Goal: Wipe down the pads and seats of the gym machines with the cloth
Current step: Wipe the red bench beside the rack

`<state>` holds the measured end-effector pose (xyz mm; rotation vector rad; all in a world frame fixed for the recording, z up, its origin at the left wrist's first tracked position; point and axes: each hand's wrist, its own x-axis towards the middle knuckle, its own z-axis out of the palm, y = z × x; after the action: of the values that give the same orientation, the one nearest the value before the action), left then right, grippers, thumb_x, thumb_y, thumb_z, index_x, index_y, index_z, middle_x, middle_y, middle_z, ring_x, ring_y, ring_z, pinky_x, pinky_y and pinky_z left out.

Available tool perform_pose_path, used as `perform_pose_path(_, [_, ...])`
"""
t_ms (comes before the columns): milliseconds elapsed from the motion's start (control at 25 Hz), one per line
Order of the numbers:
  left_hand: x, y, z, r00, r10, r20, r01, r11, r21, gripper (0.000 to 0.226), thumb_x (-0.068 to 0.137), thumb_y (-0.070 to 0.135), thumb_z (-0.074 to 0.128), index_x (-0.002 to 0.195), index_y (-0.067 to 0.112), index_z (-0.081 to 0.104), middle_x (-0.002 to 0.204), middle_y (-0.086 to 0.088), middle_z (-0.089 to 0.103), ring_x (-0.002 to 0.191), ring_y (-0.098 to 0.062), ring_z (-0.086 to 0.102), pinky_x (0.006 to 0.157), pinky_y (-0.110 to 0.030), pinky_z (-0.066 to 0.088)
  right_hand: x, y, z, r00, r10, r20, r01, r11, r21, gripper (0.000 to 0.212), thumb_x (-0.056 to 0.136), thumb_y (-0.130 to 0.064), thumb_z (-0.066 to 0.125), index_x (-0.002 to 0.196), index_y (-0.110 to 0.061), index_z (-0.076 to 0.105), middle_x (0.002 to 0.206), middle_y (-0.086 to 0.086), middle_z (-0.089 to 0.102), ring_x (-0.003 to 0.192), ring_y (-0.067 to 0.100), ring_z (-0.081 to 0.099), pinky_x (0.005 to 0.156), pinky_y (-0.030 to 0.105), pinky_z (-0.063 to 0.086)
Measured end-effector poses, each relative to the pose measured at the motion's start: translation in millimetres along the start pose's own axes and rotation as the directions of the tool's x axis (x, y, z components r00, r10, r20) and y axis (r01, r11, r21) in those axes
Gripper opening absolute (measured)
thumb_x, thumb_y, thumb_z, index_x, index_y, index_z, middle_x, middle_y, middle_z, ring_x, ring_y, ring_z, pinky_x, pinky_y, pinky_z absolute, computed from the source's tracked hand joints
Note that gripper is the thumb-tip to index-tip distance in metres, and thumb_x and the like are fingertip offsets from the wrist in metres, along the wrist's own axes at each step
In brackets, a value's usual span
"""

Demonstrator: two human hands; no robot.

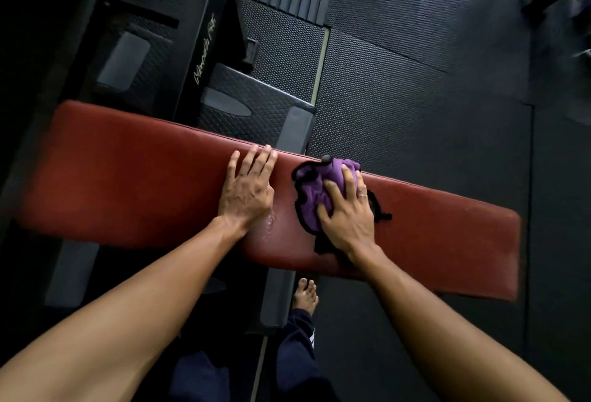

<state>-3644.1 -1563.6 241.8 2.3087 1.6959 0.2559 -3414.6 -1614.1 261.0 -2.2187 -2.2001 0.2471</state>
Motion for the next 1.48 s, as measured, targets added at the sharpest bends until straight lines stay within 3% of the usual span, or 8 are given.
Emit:
perform_pose_path(160, [26.6,21.3,14.6,1.0,-0.006,-0.018,0.006,1.0,-0.009,0.055,0.089,0.028,0.038,0.138,0.014,0.058,0.149,-0.006,0.051,0.141,-0.028,0.042,0.117,-0.05,0.022,61.4,-37.4,3.0,0.98,0.199,0.009,-0.199,0.973,0.116,0.058,0.086,-0.052,0.042,0.137,-0.028,0.054,0.155,0.012,0.039,0.143,0.044,0.033,0.12,0.055,0.024])
perform_pose_path(400, [31.6,28.7,20.8,0.999,-0.034,-0.015,0.035,0.999,0.038,0.052,0.098,0.042,0.04,0.147,0.024,0.049,0.152,-0.004,0.047,0.146,-0.028,0.035,0.122,-0.053,0.015,-2.8,32.2,0.9,0.985,-0.147,-0.085,0.153,0.986,0.062,0.06,0.081,-0.041,0.062,0.137,-0.02,0.061,0.162,0.017,0.031,0.151,0.043,0.025,0.119,0.058,0.028])
perform_pose_path(640, [32.0,28.2,23.3,0.998,-0.062,-0.029,0.064,0.996,0.057,0.055,0.094,0.042,0.045,0.146,0.025,0.05,0.15,-0.003,0.049,0.144,-0.029,0.037,0.121,-0.053,0.018,53.9,12.0,-0.8,0.994,0.083,-0.074,-0.076,0.994,0.084,0.054,0.079,-0.052,0.057,0.127,-0.027,0.065,0.148,0.01,0.049,0.138,0.045,0.039,0.118,0.058,0.026])
perform_pose_path(920, [34.1,27.7,24.6,0.996,-0.068,-0.056,0.072,0.996,0.055,0.058,0.091,0.036,0.044,0.143,0.012,0.052,0.148,-0.004,0.052,0.142,-0.028,0.041,0.121,-0.051,0.019,105.1,-16.1,-8.9,0.986,-0.029,0.161,0.015,0.996,0.091,0.052,0.081,-0.06,0.04,0.107,-0.025,0.069,0.106,0.002,0.064,0.086,0.038,0.061,0.073,0.041,0.05])
perform_pose_path(1080, [34.4,28.8,21.2,0.995,-0.082,-0.06,0.084,0.996,0.028,0.057,0.091,0.038,0.044,0.143,0.017,0.053,0.146,-0.003,0.053,0.142,-0.027,0.04,0.121,-0.051,0.018,92.2,59.6,-17.6,0.976,0.145,0.163,-0.15,0.988,0.018,0.052,0.081,-0.058,0.035,0.098,-0.022,0.068,0.102,0.005,0.064,0.087,0.038,0.061,0.08,0.044,0.05])
perform_pose_path(1200, [35.5,28.6,20.7,0.995,-0.08,-0.065,0.081,0.996,0.021,0.057,0.091,0.038,0.045,0.143,0.017,0.053,0.145,-0.004,0.053,0.141,-0.028,0.041,0.121,-0.052,0.018,96.0,33.4,-10.2,0.949,0.277,0.148,-0.286,0.958,0.039,0.051,0.081,-0.058,0.037,0.096,-0.021,0.069,0.103,0.005,0.064,0.09,0.038,0.06,0.084,0.043,0.048])
perform_pose_path(1360, [32.5,26.4,21.7,0.995,-0.075,-0.061,0.077,0.997,0.026,0.055,0.091,0.037,0.045,0.142,0.017,0.053,0.145,-0.003,0.053,0.14,-0.029,0.042,0.12,-0.052,0.02,107.6,-38.7,-10.1,0.963,0.219,0.156,-0.233,0.969,0.079,0.055,0.081,-0.06,0.036,0.101,-0.023,0.07,0.109,0.004,0.064,0.093,0.037,0.058,0.085,0.043,0.046])
perform_pose_path(1480, [33.1,28.3,19.4,0.996,-0.073,-0.054,0.074,0.997,0.016,0.055,0.09,0.037,0.046,0.141,0.018,0.054,0.144,-0.004,0.054,0.139,-0.029,0.043,0.12,-0.052,0.02,101.3,-3.7,-15.7,0.957,0.203,0.206,-0.21,0.978,0.012,0.051,0.082,-0.06,0.038,0.106,-0.026,0.067,0.111,0.002,0.062,0.097,0.036,0.059,0.084,0.042,0.047])
